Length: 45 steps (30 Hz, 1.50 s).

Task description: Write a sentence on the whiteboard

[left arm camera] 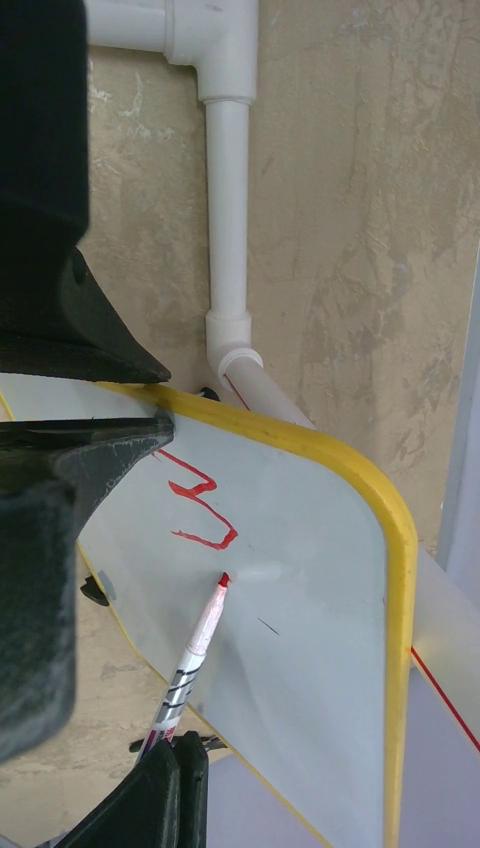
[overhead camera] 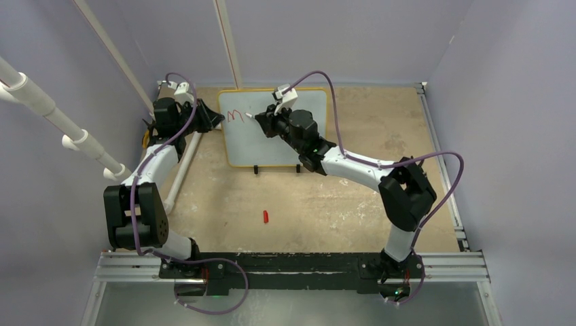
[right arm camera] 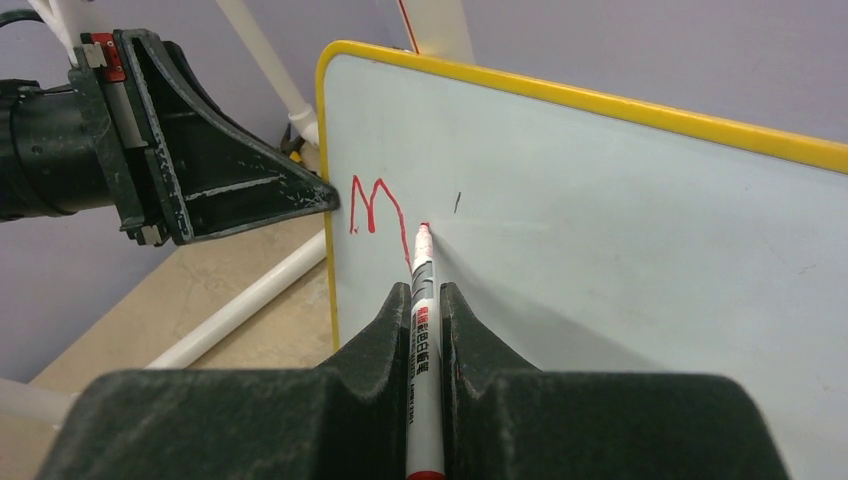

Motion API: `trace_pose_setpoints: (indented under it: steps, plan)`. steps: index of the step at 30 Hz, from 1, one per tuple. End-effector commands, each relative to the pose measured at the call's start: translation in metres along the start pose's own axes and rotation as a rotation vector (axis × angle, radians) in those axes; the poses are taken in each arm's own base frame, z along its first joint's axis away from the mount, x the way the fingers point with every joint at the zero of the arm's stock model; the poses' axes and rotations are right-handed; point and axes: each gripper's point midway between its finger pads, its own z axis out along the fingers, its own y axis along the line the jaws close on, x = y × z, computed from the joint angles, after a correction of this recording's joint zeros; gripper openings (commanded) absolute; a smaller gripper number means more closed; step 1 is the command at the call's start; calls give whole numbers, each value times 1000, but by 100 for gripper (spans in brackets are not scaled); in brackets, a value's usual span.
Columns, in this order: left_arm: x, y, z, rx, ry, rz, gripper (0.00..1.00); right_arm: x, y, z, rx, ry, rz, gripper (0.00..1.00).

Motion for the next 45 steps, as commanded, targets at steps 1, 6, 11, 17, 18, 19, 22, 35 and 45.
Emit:
trace_pose_setpoints:
  steps: [1,6,11,17,18,19,22,35,45]
  plan:
    - [-7,-1,3,11,-18,9,16,-20,3,9,-6,-45,2,0]
    - [-7,-1,3,12,-18,7,15,-12,1,11,2,-27,-4,0]
    - [-8,-2,3,14,-18,9,15,-6,-7,6,30,-24,-5,0]
    - [-8,-2,2,14,-19,9,15,5,-9,1,32,3,-6,0]
    - [-8,-2,2,14,-21,11,15,6,-9,1,32,7,-6,0]
    - [-8,-3,2,15,-21,11,15,7,-9,0,33,10,-5,0]
    - [-8,-3,2,15,-21,10,15,10,-13,-3,46,18,-6,0]
    - [-10,-4,1,16,-24,12,15,-6,-22,-14,108,-18,-5,0]
    - [-9,-3,1,15,-23,13,15,-24,-17,-7,99,-61,-11,0]
